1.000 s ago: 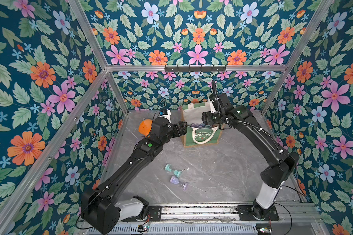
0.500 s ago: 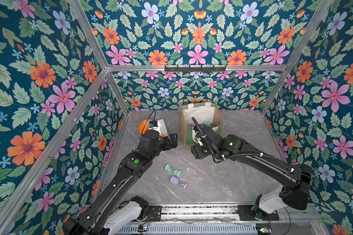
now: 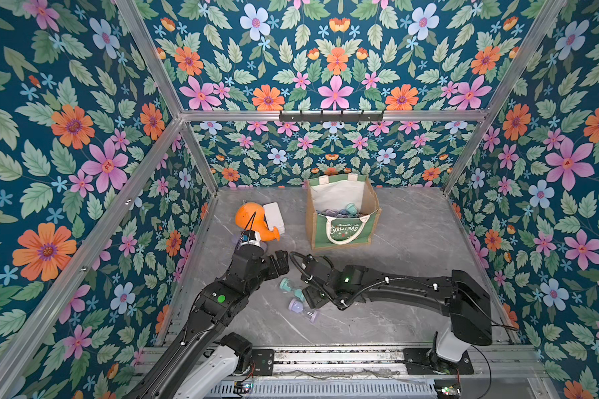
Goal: Put the hourglass into the canvas bag
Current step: Pick up the hourglass from the center of the board.
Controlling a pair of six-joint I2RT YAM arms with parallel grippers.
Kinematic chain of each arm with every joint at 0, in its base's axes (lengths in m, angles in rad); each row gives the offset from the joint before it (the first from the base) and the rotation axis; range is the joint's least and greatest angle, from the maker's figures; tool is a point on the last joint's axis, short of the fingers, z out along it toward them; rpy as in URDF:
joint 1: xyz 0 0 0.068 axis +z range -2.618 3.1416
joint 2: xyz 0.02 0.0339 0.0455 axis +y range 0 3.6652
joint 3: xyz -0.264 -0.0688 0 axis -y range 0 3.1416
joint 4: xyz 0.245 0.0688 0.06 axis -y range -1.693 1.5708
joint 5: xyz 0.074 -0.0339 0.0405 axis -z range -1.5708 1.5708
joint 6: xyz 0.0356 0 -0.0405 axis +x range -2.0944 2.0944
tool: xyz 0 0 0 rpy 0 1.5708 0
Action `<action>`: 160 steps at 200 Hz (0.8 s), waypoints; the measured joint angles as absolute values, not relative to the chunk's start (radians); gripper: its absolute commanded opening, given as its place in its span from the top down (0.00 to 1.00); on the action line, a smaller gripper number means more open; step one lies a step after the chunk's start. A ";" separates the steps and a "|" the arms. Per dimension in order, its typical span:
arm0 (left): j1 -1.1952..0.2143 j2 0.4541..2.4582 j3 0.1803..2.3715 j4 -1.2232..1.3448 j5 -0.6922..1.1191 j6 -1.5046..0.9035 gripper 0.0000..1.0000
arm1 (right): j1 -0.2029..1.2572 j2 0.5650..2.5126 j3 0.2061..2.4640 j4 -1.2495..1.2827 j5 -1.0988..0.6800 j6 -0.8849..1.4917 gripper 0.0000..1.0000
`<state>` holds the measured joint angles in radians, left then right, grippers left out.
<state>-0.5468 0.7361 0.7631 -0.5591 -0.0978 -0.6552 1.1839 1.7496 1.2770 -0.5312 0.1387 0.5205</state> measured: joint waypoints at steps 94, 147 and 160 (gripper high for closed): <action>-0.547 0.662 0.706 -0.591 -0.144 -0.705 0.00 | 1.234 1.852 1.194 -0.394 0.081 0.545 0.27; -0.547 0.663 0.706 -0.599 -0.157 -0.707 0.00 | 1.249 1.892 1.203 -0.397 0.082 0.542 0.36; -0.547 0.662 0.706 -0.599 -0.158 -0.707 0.00 | 1.250 1.892 1.203 -0.400 0.084 0.540 0.37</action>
